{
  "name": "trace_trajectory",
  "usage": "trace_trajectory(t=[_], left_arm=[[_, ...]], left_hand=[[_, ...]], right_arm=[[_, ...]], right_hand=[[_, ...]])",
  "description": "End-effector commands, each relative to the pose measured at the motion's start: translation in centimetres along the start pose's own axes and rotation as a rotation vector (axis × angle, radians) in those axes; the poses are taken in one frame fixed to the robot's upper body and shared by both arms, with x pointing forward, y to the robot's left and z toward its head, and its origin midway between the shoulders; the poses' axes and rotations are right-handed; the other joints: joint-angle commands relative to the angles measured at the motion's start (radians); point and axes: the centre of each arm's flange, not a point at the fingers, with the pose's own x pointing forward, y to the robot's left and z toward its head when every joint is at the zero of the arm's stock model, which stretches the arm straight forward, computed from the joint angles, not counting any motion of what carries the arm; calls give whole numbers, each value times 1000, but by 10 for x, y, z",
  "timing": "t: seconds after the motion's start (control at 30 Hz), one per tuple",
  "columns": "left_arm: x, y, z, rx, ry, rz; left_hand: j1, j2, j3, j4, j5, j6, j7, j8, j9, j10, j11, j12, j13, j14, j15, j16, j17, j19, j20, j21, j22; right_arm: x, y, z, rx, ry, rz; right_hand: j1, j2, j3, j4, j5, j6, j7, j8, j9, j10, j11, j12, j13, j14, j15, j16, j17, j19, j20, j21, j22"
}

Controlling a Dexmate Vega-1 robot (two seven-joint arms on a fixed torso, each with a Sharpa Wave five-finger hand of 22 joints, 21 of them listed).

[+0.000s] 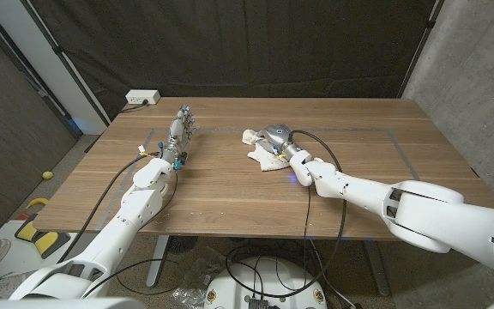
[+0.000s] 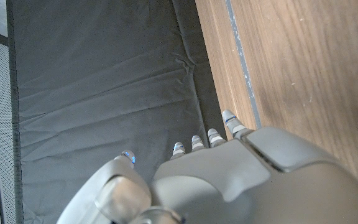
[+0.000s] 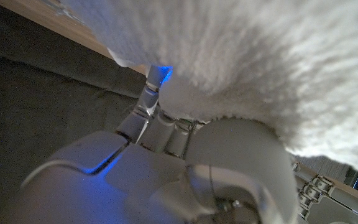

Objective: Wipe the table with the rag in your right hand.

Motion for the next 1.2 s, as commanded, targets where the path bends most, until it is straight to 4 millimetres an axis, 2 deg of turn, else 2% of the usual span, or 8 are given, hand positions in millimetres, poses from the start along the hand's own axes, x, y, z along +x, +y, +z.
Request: trace_trajectory(t=[0.03,0.3,0.4,0.53,0.67,0.7,0.77,1.2], left_arm=[[11,-7,-1,-8,-9,-25],[3,-6,-2,-12,-8,-17],[-1,-3,-4,-14,-7,-11],[-5,3,-7,-17,-3,-8],[-6,10,-9,-18,0,-15],[-6,11,-9,-18,1,-18],[-4,14,-10,-21,2,-25],[6,23,-8,-19,-5,-74]], left_hand=[[6,29,-6,0,0,-103,3,-6,2,-184,1,6,4,-142,-9,-1,3,-149,-7,-12,3],[5,29,-7,1,0,-103,5,-5,2,-181,4,7,4,-142,-8,-1,3,-148,-6,-14,3],[5,29,-8,1,0,-102,5,-5,2,-181,2,7,4,-142,-9,-1,3,-146,-9,-14,3],[6,29,-8,1,0,-102,3,-5,2,-177,7,8,4,-139,-10,0,3,-147,-6,-15,3],[6,30,-8,1,1,-102,3,-5,2,-178,-1,8,4,-139,-10,0,3,-145,-8,-15,3],[6,30,-8,0,1,-102,2,-5,2,-175,10,9,4,-139,-10,0,3,-145,-7,-16,3],[6,30,-9,0,1,-101,3,-5,2,-178,2,8,4,-139,-10,0,3,-146,-8,-17,3],[6,31,-10,1,1,-103,3,-5,2,-178,2,7,4,-139,-10,-1,3,-144,-9,-19,3]], right_arm=[[-82,-80,126,215,-444,-158],[-47,-95,137,237,-443,-283],[-43,-104,141,247,-451,-318],[-44,-114,141,273,-445,-350],[-46,-121,140,294,-421,-379],[-46,-122,140,294,-416,-386],[-49,-124,142,283,-410,-403],[-79,-130,147,205,-399,-384]], right_hand=[[47,29,-10,-5,-1,154,1,1,6,286,19,-2,-597,0,-16,-9,7,-12,-150,14,-30],[49,29,-12,-5,0,155,3,-1,6,288,18,-5,-599,1,-16,-9,9,-14,-150,16,-35],[49,29,-13,-4,0,155,2,-1,6,288,18,-5,-597,1,-16,-9,10,-15,-150,17,-37],[49,31,-15,-4,0,155,2,-2,6,287,17,-5,-593,-1,-16,-12,9,-15,-150,19,-41],[50,32,-16,-3,1,153,1,-3,7,289,16,-8,-598,-2,-16,-15,7,-13,-150,22,-45],[50,32,-17,-3,1,152,-1,-4,8,288,15,-9,-598,-2,-16,-16,7,-14,-150,22,-46],[50,31,-17,-2,0,151,-1,-4,8,287,14,-9,-598,-1,-16,-15,7,-14,-150,22,-47],[52,33,-21,-1,1,150,-3,-5,10,291,11,-7,-589,0,-16,-17,10,-19,-150,24,-59]])
